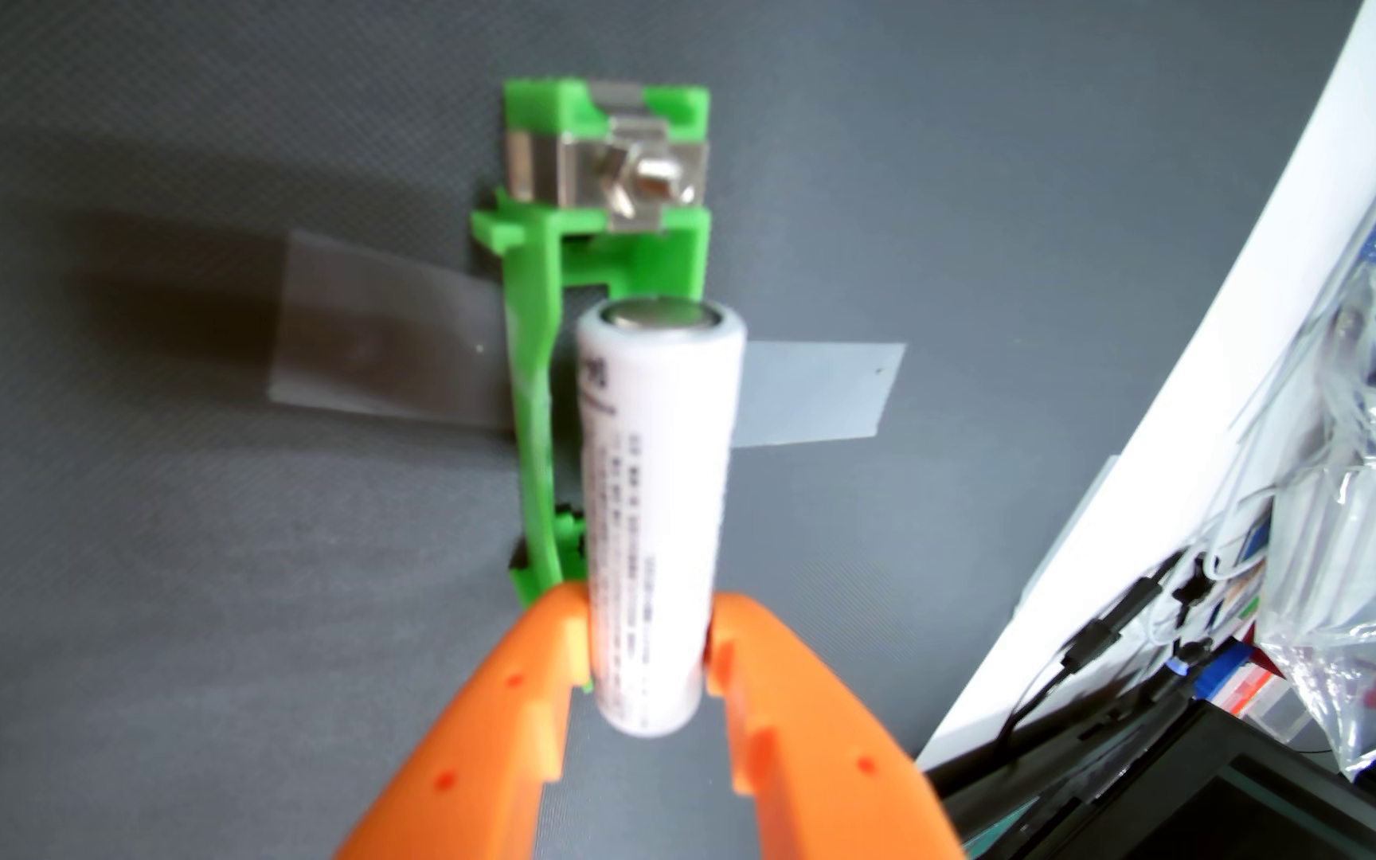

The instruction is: Insert Battery

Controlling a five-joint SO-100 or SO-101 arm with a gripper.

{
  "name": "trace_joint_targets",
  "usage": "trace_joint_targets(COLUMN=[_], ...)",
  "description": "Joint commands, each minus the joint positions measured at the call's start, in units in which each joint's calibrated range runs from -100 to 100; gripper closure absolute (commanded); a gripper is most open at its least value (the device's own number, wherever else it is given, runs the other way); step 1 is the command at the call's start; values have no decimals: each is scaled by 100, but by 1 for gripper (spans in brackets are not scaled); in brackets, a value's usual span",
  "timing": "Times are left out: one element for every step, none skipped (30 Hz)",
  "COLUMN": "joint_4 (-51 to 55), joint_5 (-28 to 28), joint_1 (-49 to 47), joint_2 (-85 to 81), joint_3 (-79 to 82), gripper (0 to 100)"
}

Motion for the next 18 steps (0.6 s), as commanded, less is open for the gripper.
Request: trace_joint_targets(joint_4=[-46, -46, -46, -46, -46, -46, -37, -37, -37, -37, -37, -37, -37, -29, -29, -29, -29, -29], joint_5=[-2, -2, -2, -2, -2, -2, -2, -2, -2, -2, -2, -2, -2, -2, -2, -2, -2, -2], joint_1=[34, 34, 34, 34, 34, 34, 34, 34, 34, 34, 34, 34, 34, 34, 34, 34, 34, 34], joint_2=[4, 4, 4, 4, 4, 4, 4, -4, -4, -4, -4, -4, -4, -4, 4, 4, 12, 12], joint_3=[-215, -206, -206, -206, -197, -197, -188, -188, -188, -188, -188, -188, -197, -206, -215, -215, -215, -215], gripper=[99, 99, 99, 99, 98, 98, 98, 98, 98, 98, 98, 98, 98, 98, 98, 98, 98, 98])
